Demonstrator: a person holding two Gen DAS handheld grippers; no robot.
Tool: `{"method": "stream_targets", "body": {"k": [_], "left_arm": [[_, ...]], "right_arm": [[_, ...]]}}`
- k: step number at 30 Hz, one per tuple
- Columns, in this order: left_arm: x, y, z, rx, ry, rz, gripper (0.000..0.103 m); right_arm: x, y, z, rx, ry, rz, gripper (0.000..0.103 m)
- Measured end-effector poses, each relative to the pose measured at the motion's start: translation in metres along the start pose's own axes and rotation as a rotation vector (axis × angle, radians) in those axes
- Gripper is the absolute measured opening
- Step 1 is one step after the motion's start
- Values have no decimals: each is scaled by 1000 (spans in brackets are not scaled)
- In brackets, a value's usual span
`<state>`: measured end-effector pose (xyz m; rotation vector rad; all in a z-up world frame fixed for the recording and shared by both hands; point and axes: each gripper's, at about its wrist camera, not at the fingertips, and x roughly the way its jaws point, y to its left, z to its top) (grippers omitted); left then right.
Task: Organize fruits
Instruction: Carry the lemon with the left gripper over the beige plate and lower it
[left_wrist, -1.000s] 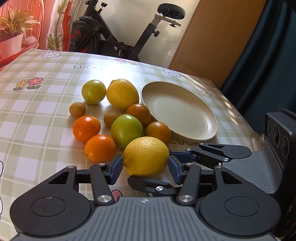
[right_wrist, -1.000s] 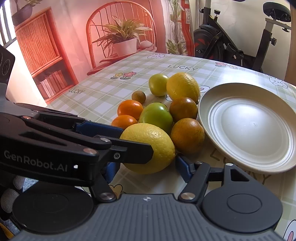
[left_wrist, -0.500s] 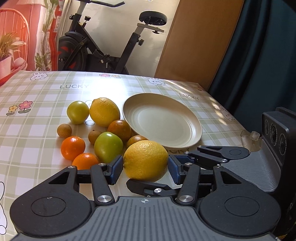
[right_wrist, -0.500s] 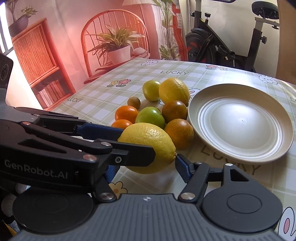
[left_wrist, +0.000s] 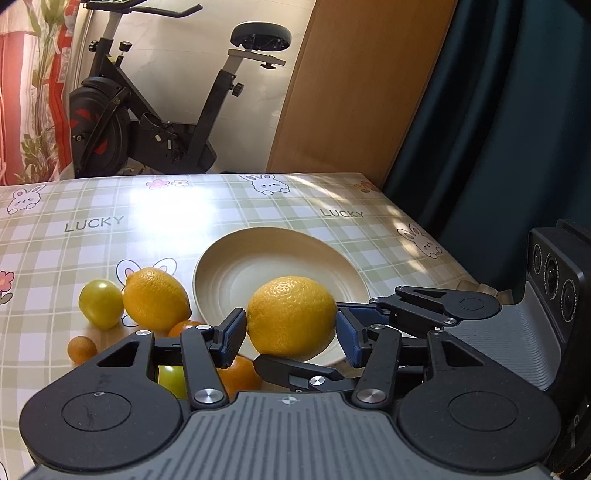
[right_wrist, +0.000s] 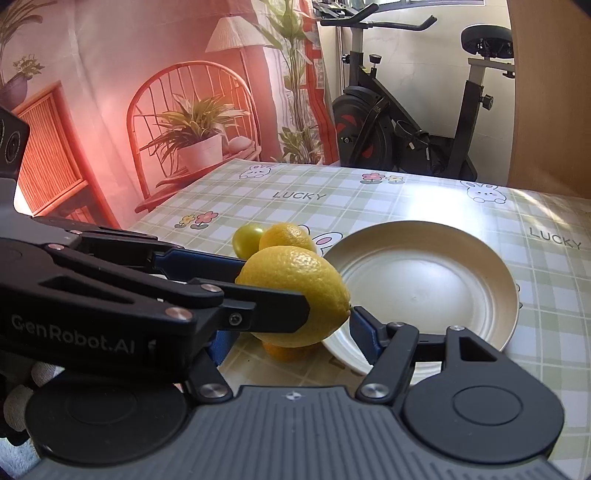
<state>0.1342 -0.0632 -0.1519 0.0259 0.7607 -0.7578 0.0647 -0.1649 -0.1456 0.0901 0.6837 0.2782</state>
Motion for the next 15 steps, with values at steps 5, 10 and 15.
{"method": "stream_targets", "body": {"k": [5, 10, 15], "left_arm": [[25, 5, 12, -19, 20, -19, 57], [45, 18, 12, -71, 36, 2, 58], [63, 38, 18, -119, 50, 9, 58]], "right_arm": [[4, -15, 10, -11, -17, -49, 68], [23, -28, 13, -8, 6, -51, 68], [46, -37, 16, 1, 29, -45, 68]]}}
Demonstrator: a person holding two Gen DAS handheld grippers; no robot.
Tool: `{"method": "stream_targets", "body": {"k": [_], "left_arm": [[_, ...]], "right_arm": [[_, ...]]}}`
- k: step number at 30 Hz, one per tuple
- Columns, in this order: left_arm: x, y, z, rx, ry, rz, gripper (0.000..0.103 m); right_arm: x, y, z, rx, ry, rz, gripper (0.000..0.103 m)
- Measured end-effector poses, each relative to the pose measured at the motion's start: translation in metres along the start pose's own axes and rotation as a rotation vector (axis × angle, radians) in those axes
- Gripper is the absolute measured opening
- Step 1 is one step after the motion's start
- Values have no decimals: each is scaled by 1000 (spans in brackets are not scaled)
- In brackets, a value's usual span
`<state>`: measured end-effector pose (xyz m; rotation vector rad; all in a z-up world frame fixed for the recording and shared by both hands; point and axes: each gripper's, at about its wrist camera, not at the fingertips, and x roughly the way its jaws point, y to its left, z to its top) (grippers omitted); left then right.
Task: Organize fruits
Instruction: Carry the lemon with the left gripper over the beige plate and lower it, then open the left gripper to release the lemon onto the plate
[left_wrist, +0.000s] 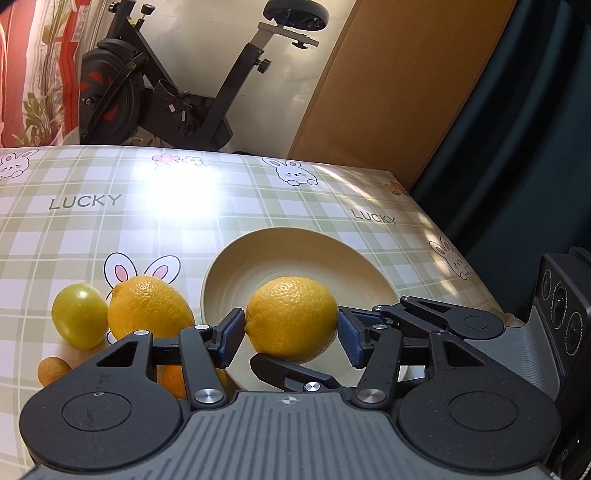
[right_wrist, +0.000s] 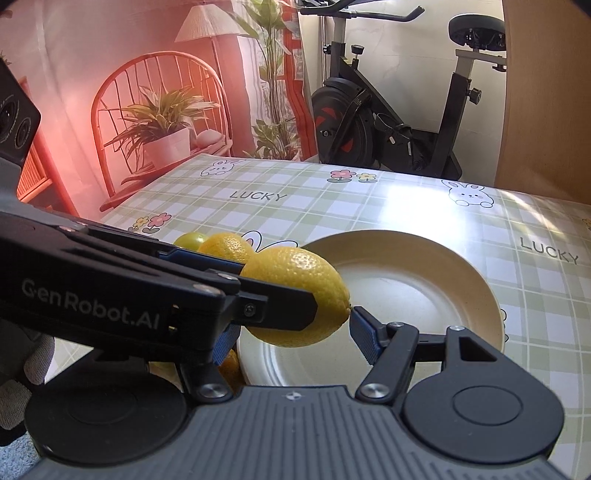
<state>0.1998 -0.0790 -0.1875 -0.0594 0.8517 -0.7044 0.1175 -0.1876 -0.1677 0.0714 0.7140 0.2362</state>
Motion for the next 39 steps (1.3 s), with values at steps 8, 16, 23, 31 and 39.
{"method": "stream_targets", "body": {"k": [8, 16, 23, 31, 39], "left_arm": [[23, 8, 18, 23, 14, 33, 59], [40, 15, 26, 36, 22, 55, 59], [49, 17, 32, 42, 11, 79, 60], [50, 14, 33, 39, -10, 92, 59], [8, 15, 35, 16, -87, 89, 59]], "right_arm": [[30, -13, 12, 18, 13, 5, 68], [50, -28, 18, 64, 11, 13, 68], [61, -33, 22, 85, 10, 5, 68], [67, -34, 29, 107, 14, -37, 69], [54, -30, 28, 121, -10, -66, 71]]}}
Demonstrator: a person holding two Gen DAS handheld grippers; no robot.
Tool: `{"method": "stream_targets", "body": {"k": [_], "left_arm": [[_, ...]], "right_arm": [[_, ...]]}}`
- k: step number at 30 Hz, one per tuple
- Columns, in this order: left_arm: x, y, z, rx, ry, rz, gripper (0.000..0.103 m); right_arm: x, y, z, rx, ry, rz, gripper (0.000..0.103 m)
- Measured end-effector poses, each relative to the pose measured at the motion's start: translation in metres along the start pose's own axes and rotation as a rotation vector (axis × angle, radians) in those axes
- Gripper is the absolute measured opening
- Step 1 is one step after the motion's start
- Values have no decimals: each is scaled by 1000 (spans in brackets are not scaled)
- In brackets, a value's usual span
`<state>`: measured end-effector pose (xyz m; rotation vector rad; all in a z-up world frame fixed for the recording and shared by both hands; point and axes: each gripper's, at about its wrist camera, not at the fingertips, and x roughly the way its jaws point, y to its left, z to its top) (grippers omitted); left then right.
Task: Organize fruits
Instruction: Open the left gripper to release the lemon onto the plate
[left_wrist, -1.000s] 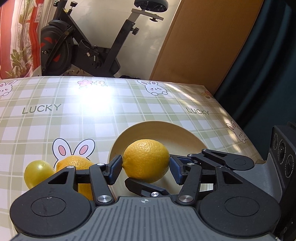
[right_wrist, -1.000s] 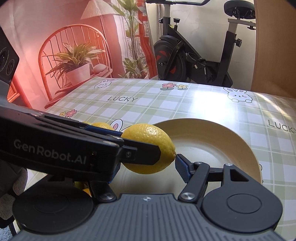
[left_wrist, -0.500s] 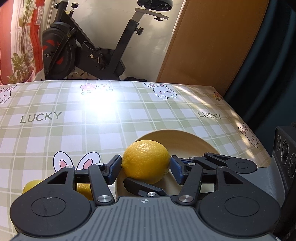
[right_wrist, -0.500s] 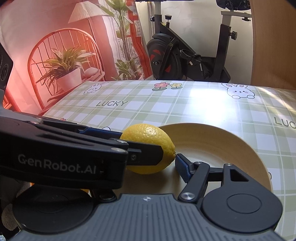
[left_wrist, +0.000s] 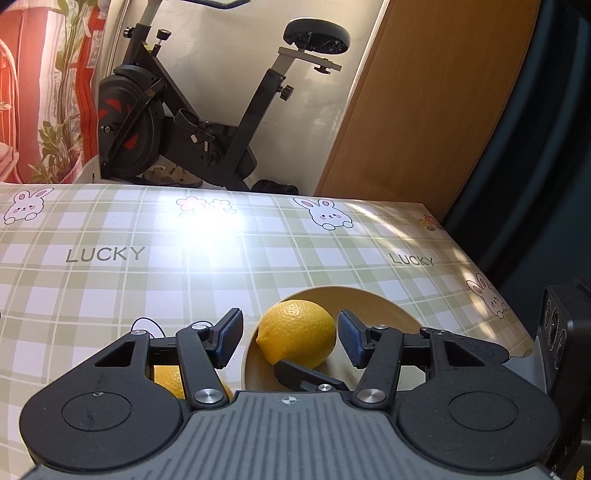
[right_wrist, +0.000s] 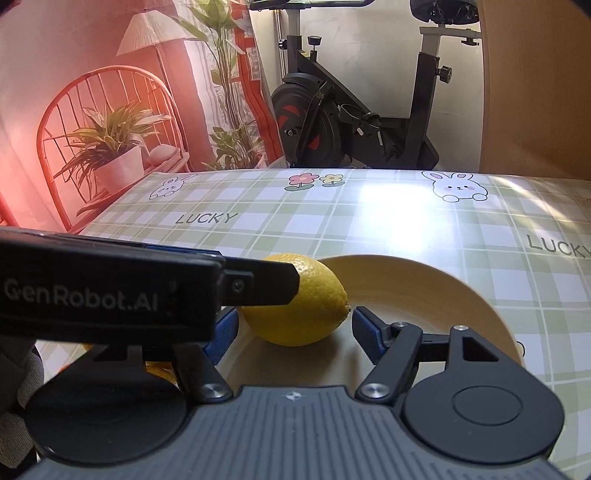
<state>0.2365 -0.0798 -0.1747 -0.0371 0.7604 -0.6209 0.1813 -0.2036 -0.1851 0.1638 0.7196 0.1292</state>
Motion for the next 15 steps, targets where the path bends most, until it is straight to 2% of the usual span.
{"method": "stream_targets", "body": {"k": [6, 11, 15], "left_arm": [[-46, 4, -7, -39, -56, -1, 59], [-88, 12, -21, -79, -131, 60, 60], [-110, 18, -35, -94, -139, 97, 59]], "right_arm": [[-27, 3, -8, 35, -52, 1, 71], [-50, 9, -18, 62, -75, 32, 71], [-67, 21, -28, 48, -88, 47, 61]]}}
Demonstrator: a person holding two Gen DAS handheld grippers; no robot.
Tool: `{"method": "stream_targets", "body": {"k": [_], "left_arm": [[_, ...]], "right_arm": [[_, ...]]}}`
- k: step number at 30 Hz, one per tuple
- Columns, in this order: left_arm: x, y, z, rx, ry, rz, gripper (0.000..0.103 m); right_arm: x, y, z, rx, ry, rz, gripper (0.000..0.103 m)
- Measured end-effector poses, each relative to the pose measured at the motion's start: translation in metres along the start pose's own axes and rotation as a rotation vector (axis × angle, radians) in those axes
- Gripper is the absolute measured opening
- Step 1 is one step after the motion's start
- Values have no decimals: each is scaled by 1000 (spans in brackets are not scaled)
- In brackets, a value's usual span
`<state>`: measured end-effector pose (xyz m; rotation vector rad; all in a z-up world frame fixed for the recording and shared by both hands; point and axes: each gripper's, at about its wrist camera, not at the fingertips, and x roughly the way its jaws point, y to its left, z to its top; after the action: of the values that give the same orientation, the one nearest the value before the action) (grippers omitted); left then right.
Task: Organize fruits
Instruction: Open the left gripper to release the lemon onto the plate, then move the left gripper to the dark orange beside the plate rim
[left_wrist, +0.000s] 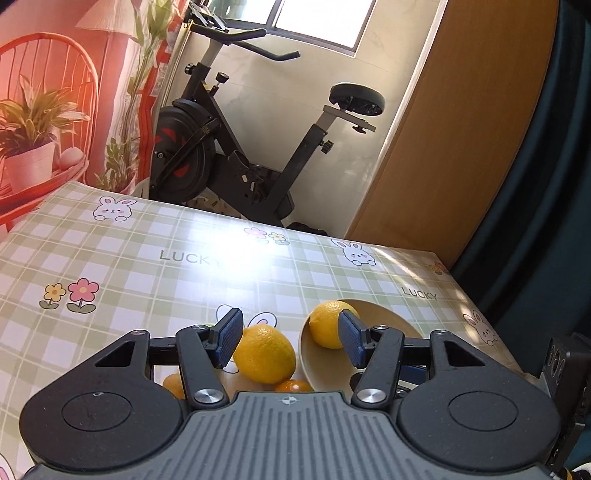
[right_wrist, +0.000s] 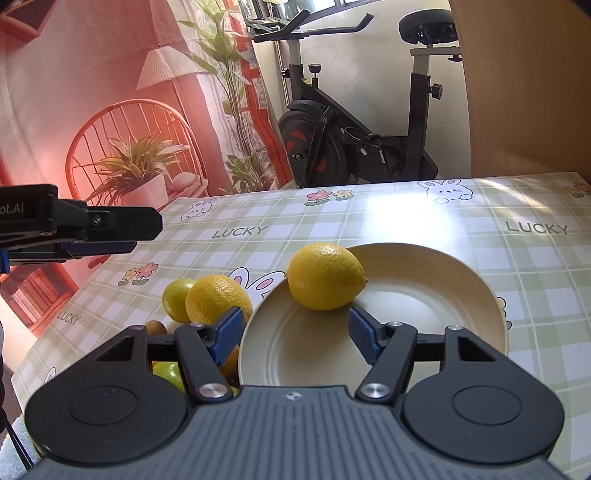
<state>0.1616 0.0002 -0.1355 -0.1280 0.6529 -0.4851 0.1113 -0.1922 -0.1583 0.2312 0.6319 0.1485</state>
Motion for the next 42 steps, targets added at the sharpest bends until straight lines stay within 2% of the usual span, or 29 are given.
{"method": "stream_targets", "body": {"k": [2, 9, 16, 27, 37, 42], "left_arm": [[-8, 5, -2, 5, 6, 40, 59], [-31, 26, -11, -70, -19, 87, 59], [-23, 20, -26, -51, 13, 59, 58], [-19, 18, -38, -51, 20, 32, 57], [-16, 16, -42, -38, 53, 4, 55], [-16, 9, -43, -16, 59, -24, 54]], "right_arm": [[-7, 6, -6, -15, -3, 3, 57], [-17, 36, -30, -124, 20, 36, 50], [-11, 59, -37, -230, 35, 44, 49], [1, 55, -44, -250, 72, 67, 49], [-9, 60, -53, -269, 75, 56, 49], [-15, 55, -58, -247, 107, 64, 49]]}}
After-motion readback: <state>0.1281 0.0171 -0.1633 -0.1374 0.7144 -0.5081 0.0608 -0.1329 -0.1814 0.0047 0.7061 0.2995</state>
